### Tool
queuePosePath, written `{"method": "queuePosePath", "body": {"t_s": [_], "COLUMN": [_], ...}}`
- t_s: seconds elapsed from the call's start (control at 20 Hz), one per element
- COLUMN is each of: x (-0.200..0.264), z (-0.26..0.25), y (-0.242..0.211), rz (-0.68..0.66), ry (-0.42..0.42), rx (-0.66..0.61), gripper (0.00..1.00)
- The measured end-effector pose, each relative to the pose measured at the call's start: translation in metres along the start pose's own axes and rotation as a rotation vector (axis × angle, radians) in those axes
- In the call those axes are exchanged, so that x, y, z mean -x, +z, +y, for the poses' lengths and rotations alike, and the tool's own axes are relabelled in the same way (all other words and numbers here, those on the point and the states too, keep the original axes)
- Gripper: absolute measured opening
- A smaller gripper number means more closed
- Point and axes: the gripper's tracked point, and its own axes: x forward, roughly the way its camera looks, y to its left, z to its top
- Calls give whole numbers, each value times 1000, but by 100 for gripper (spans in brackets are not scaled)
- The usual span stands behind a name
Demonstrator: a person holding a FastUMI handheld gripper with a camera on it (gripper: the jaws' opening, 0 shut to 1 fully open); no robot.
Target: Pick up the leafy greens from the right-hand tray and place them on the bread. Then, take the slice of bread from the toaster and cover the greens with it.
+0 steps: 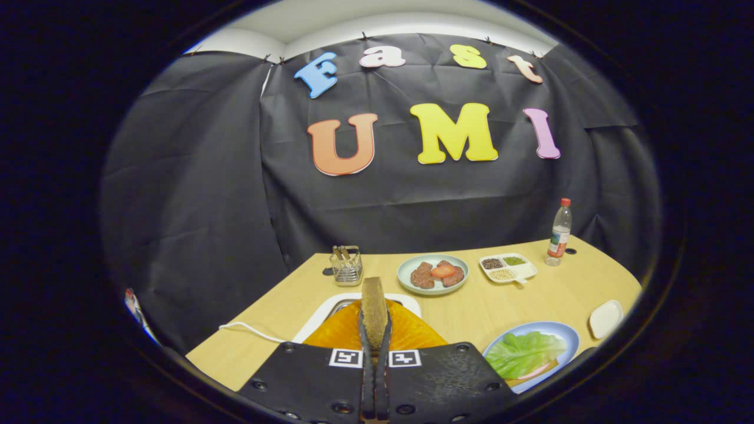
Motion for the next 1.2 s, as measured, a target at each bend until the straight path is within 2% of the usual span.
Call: {"method": "queuePosePath", "body": {"t_s": [0.35,0.55,0.75,1.0,1.2], "x": [39,63,70,60,43], "z": [-18,-55,-109,-174,-194], "y": [62,78,66,19,-22], "rz": [-120,-173,-168,-101,-26], "ry": [54,33,-30,-113,-103], "rx": [-104,-112,-96,-141,-209], "gripper": [1,1,1,1,1]}}
